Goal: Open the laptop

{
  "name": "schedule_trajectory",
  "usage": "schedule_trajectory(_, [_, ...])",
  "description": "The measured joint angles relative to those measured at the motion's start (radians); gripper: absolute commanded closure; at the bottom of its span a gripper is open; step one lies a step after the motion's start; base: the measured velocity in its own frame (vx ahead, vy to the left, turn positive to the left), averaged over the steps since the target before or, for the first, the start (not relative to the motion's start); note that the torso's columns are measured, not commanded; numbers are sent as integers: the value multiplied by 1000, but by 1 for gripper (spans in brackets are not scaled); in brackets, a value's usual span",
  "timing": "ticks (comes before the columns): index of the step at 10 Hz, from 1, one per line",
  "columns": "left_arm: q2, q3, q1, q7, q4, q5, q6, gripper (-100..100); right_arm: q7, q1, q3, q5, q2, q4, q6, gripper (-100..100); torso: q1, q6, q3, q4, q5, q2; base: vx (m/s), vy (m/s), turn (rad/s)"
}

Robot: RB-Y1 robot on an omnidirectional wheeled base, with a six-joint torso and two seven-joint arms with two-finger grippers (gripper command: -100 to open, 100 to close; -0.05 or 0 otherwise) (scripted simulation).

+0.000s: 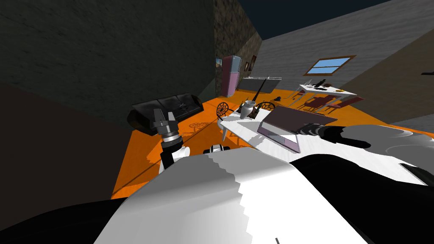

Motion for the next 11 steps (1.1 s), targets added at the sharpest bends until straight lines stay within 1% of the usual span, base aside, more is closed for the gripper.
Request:
schedule_trajectory(1, [0,0,0,0,0,0,0,0,14,-5,0,10,-11,27,-6,-100,0,-1,0,0,0,-1,16,3,73])
schedule_trajectory(2, [0,0,0,0,0,0,0,0,20,-4,-1,16,-22,43,-8,-100,1,0,-1,0,0,-1,21,8,78])
schedule_trajectory(3, [0,0,0,0,0,0,0,0,23,-35,24,32,-42,81,-9,-100,1,-1,-1,-1,1,-2,29,8,175])
schedule_trajectory(4, [0,0,0,0,0,0,0,0,26,-47,41,50,-64,114,-5,-100,1,-1,-2,-1,1,-2,22,1,75])
schedule_trajectory(5, [0,0,0,0,0,0,0,0,40,-51,35,55,-71,141,-12,-100,1,0,-1,0,0,-1,10,0,-18])
schedule_trajectory(6, [0,0,0,0,0,0,0,0,44,-33,23,54,-75,137,-12,-100,0,0,0,0,0,0,18,2,194])
schedule_trajectory(7, [0,0,0,0,0,0,0,0,53,-33,28,70,-89,163,-4,-100,1,-2,-1,0,0,-1,26,-8,147])
schedule_trajectory(8, [0,0,0,0,0,0,0,0,73,-22,14,79,-108,200,-8,-100,1,0,-1,0,1,-2,21,-7,57])
schedule_trajectory(9, [0,0,0,0,0,0,0,0,89,-31,19,90,-119,231,-12,-100,1,0,-1,0,1,-1,15,-6,60])
schedule_trajectory(10, [0,0,0,0,0,0,0,0,83,-11,16,97,-139,234,-4,-100,1,-1,-1,0,1,-1,10,-11,82])
schedule_trajectory(11, [0,0,0,0,0,0,0,0,81,-19,25,106,-156,257,-3,-100,1,-1,-1,0,1,-1,4,-7,21])
